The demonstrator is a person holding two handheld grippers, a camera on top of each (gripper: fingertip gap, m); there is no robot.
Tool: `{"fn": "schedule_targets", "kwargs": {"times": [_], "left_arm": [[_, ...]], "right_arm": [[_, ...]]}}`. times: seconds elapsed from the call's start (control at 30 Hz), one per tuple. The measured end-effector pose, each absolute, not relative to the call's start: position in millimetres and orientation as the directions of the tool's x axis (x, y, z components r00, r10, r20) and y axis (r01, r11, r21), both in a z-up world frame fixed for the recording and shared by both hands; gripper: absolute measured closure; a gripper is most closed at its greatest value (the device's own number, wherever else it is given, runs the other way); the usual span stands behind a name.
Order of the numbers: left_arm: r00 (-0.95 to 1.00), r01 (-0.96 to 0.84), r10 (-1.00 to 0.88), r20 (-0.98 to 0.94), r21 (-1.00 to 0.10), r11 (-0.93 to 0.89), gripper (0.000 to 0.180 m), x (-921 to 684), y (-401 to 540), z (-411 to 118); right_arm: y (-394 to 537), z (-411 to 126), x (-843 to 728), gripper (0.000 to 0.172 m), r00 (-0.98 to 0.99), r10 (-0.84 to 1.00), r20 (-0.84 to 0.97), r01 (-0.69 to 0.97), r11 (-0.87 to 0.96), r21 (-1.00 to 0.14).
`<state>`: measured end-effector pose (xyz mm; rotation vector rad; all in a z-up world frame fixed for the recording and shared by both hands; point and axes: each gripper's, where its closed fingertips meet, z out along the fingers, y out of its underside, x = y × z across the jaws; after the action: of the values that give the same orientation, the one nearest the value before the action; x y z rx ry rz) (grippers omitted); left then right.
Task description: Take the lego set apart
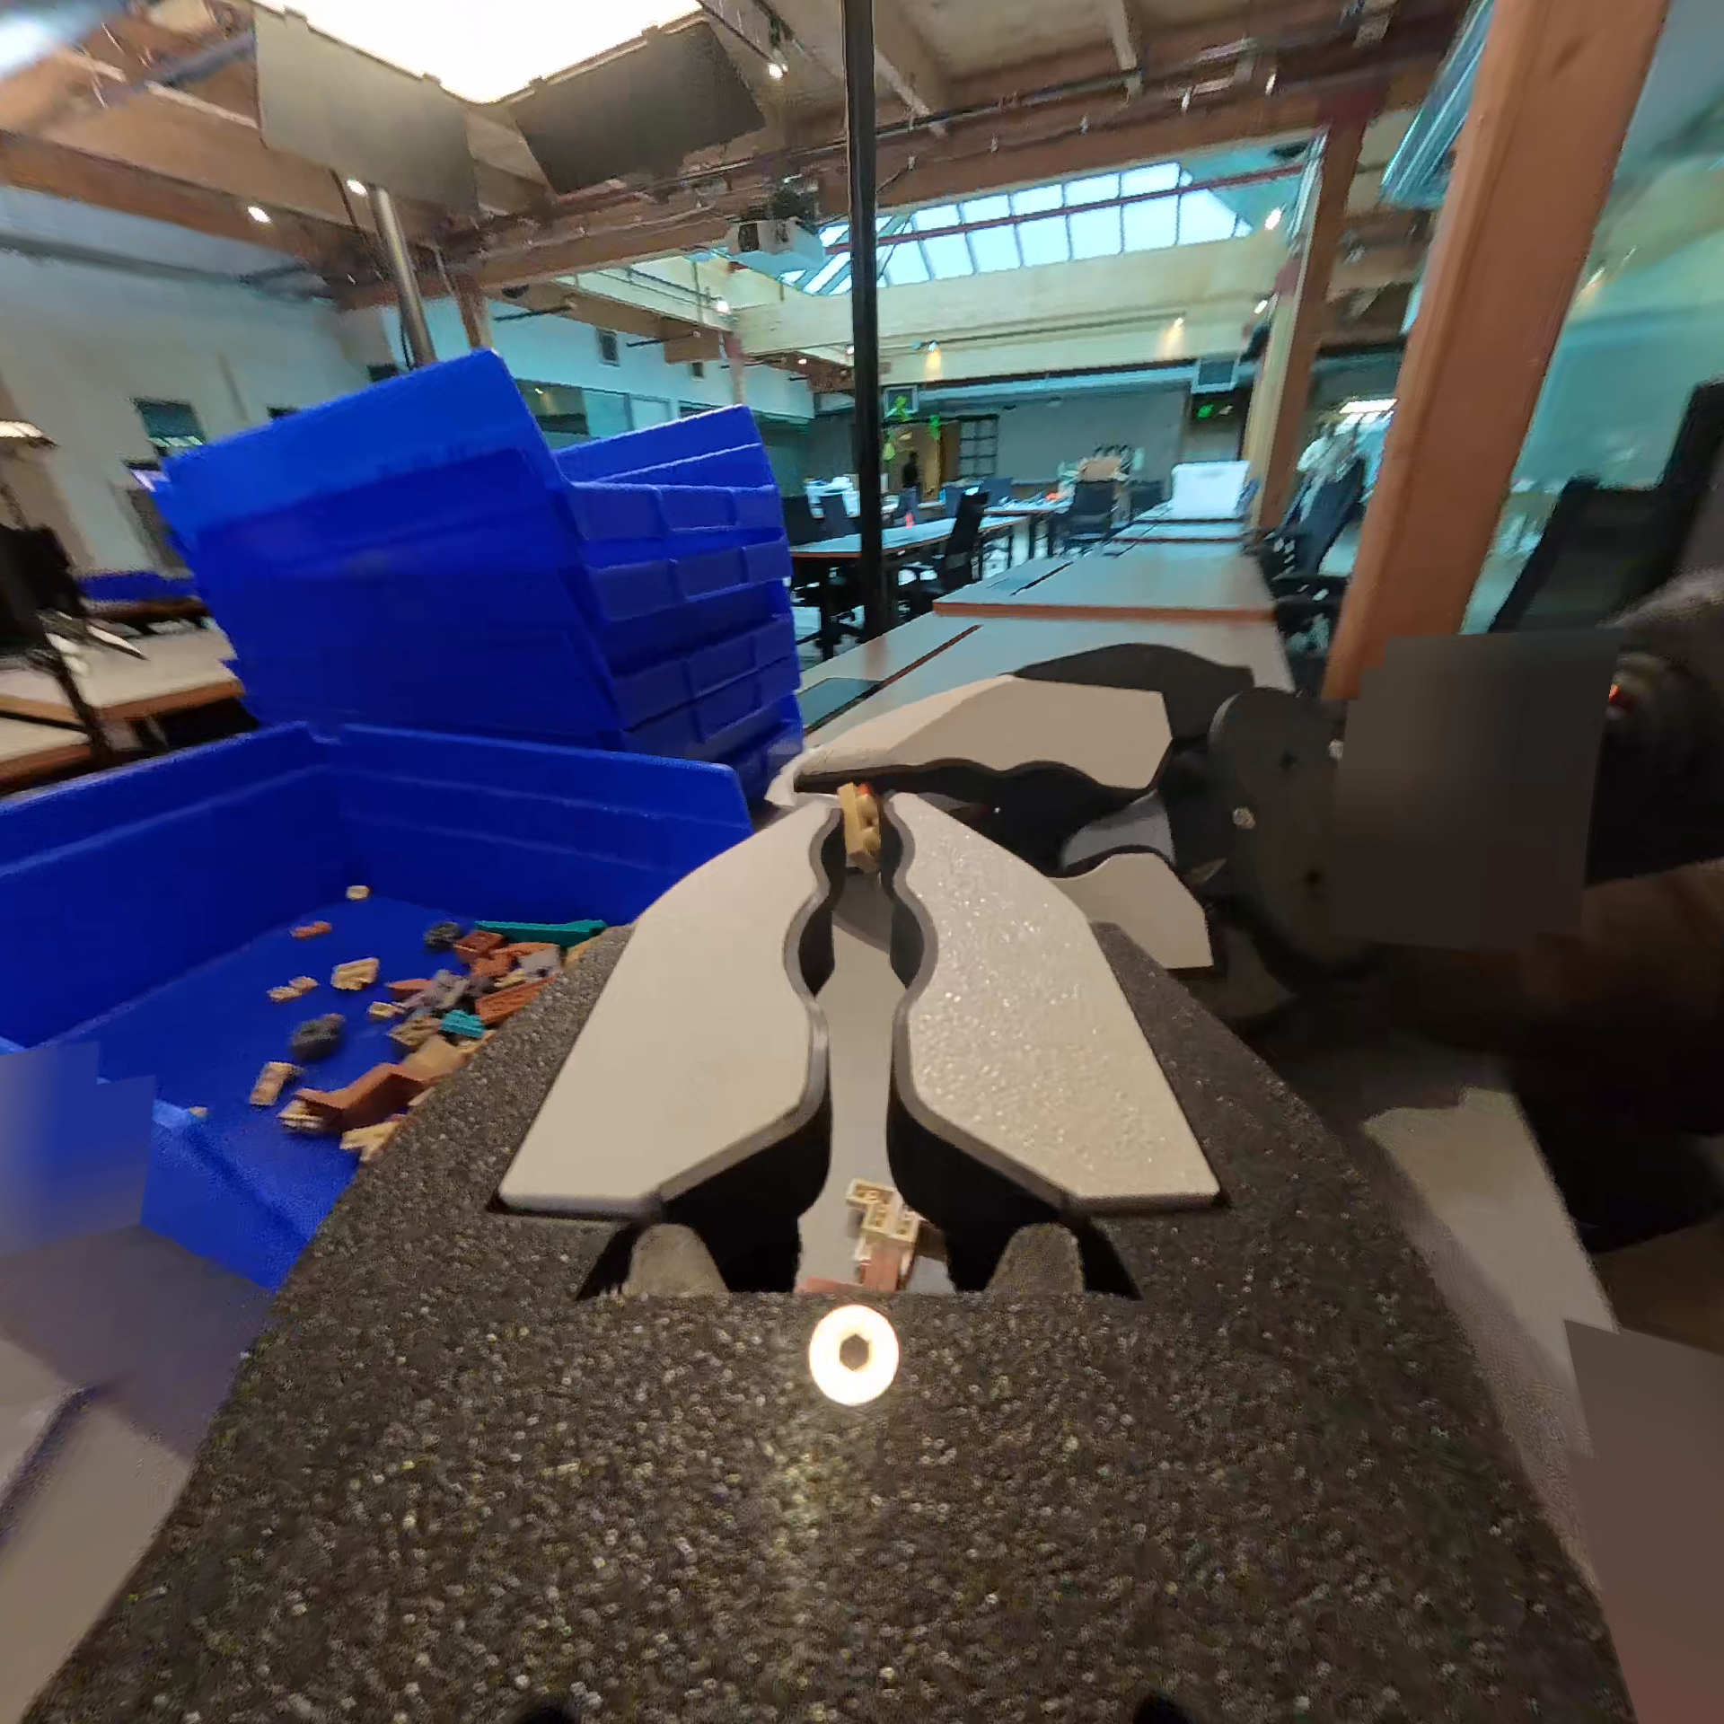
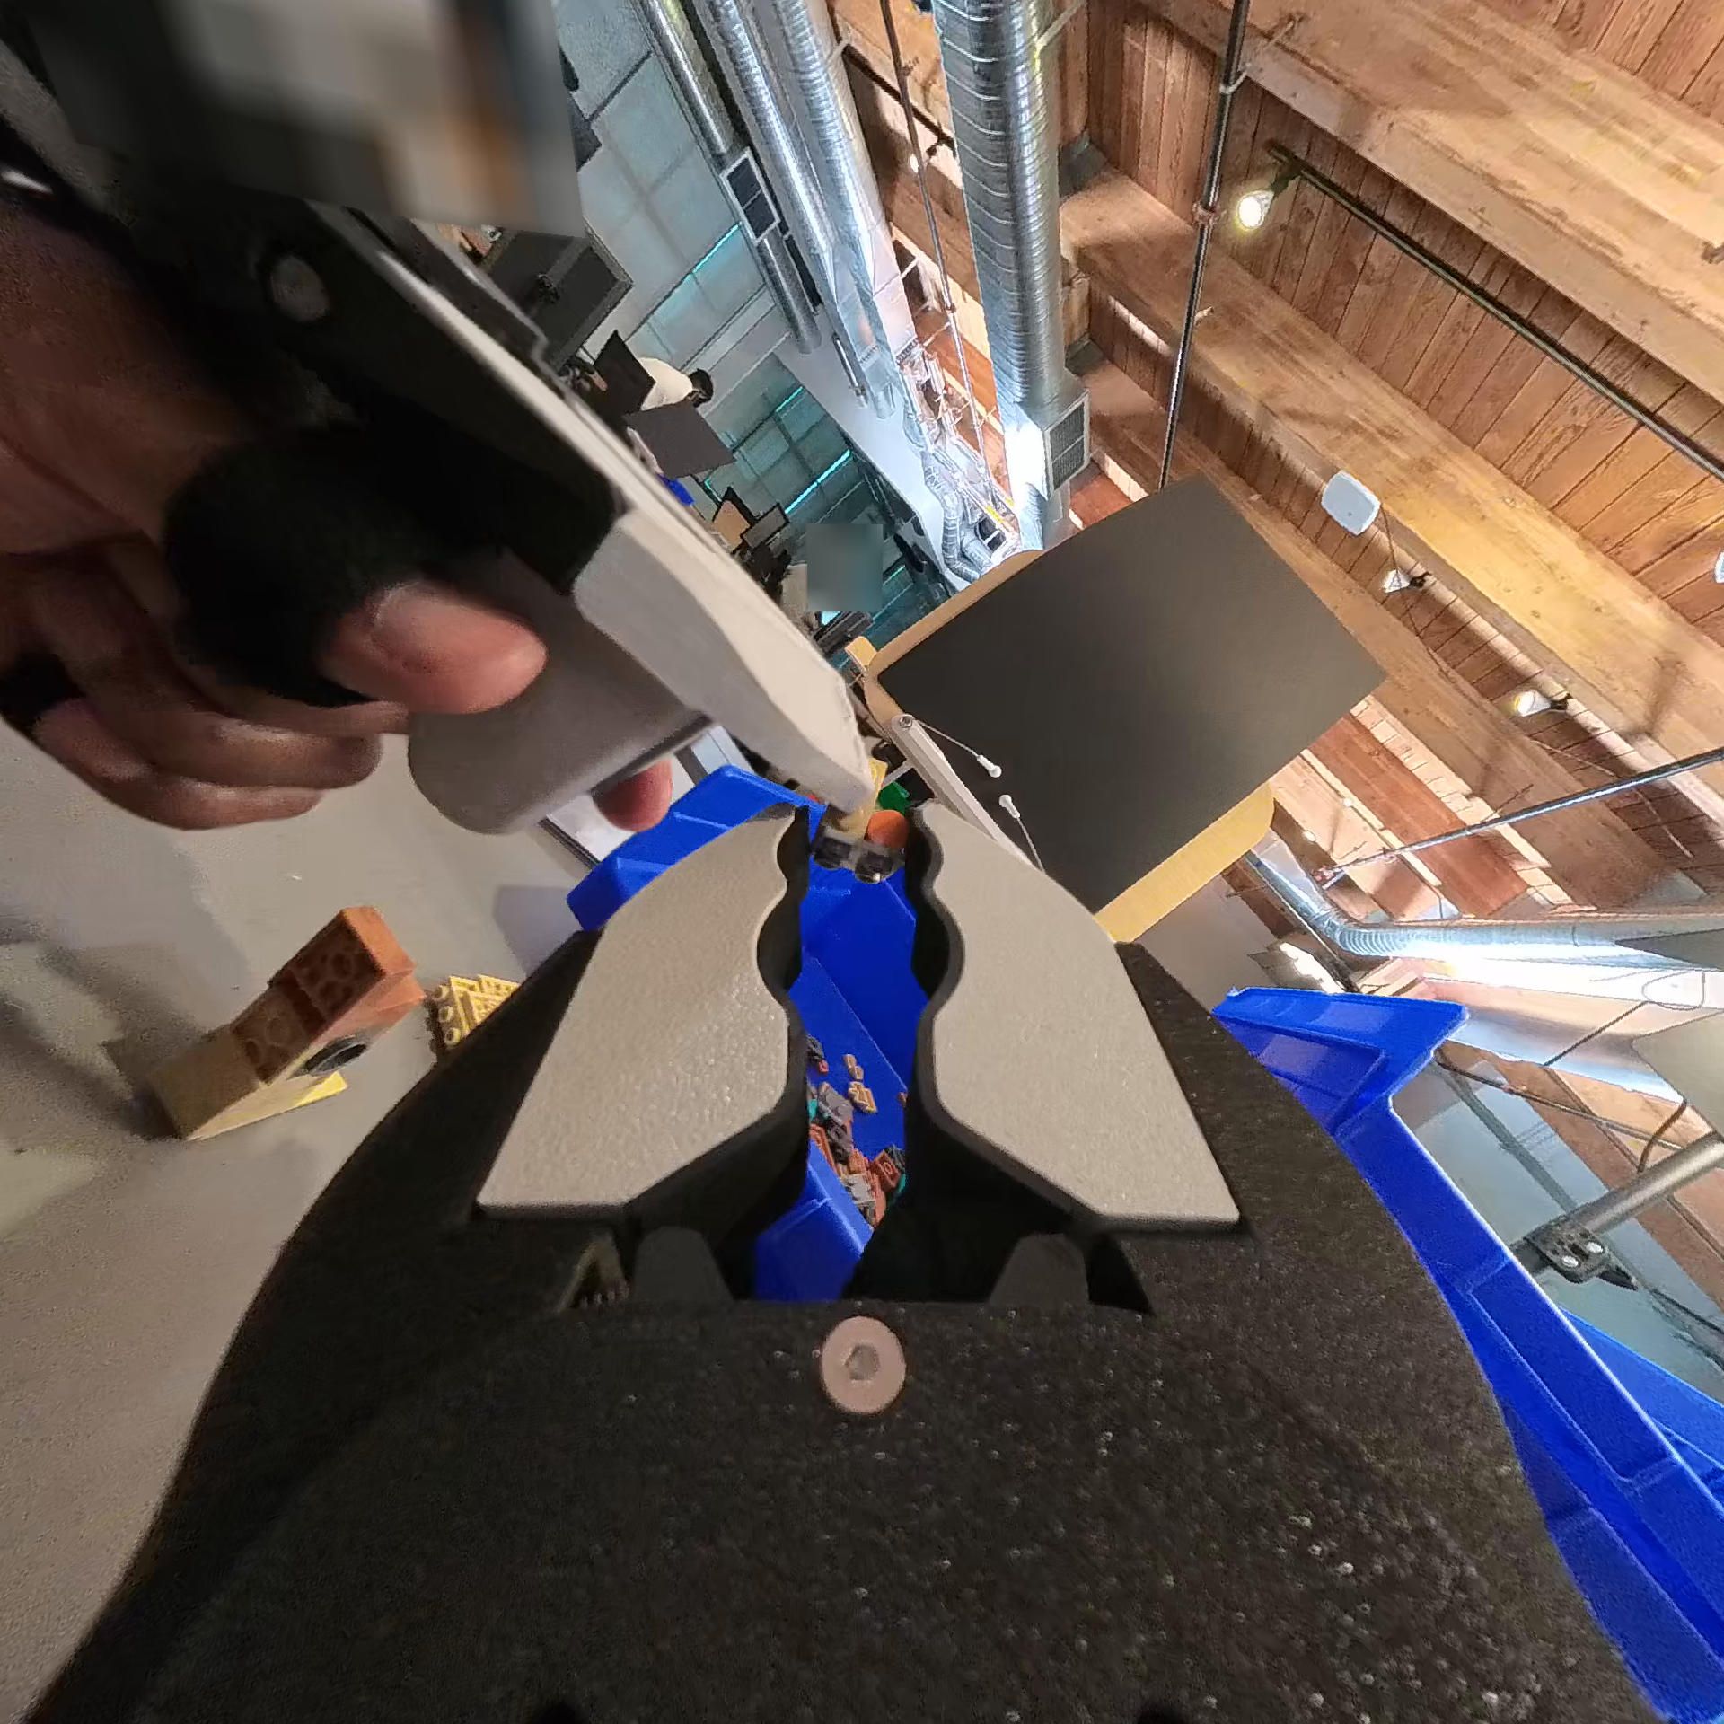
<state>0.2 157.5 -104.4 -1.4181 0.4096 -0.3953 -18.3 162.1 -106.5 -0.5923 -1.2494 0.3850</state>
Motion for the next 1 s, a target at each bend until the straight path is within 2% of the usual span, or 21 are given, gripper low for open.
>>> {"fn": "schedule_targets", "kwargs": {"times": [0.17, 0.33, 0.43, 0.6, 0.77, 0.93, 1.0], "left_arm": [[0.885, -0.216, -0.375, -0.276, -0.957, 0.194, 0.174, 1.7, 156.3, -104.2], [0.826, -0.450, -0.251, -0.505, -0.859, 0.247, 0.173, 3.2, 153.9, -104.3], [0.797, -0.495, -0.237, -0.555, -0.826, 0.271, 0.173, 5.8, 150.3, -102.3], [0.830, -0.099, -0.518, -0.205, -0.969, 0.225, 0.175, 12.6, 141.3, -91.6], [0.692, 0.236, -0.709, 0.139, -0.971, 0.041, 0.175, 13.5, 137.3, -90.0], [0.543, 0.396, -0.767, 0.342, -0.910, -0.125, 0.175, 16.7, 137.4, -93.8], [0.571, 0.389, -0.744, 0.346, -0.912, -0.125, 0.175, 13.9, 141.1, -96.8]], "right_arm": [[161.9, -105.6, -17.6, 0.153, 0.276, 0.581, 0.766, 0.040, 0.789, -0.613], [160.2, -105.2, -16.9, 0.153, 0.263, 0.581, 0.770, 0.027, 0.794, -0.608], [155.9, -103.0, -14.9, 0.153, 0.247, 0.585, 0.772, -0.013, 0.799, -0.601], [147.8, -93.2, -6.2, 0.153, 0.287, 0.539, 0.792, -0.092, 0.838, -0.537], [148.1, -94.6, -7.9, 0.152, 0.301, 0.510, 0.806, -0.080, 0.855, -0.512], [144.0, -94.5, -6.8, 0.151, 0.306, 0.479, 0.823, -0.085, 0.875, -0.477], [148.5, -97.7, -9.7, 0.152, 0.291, 0.492, 0.820, -0.051, 0.864, -0.501]]}}
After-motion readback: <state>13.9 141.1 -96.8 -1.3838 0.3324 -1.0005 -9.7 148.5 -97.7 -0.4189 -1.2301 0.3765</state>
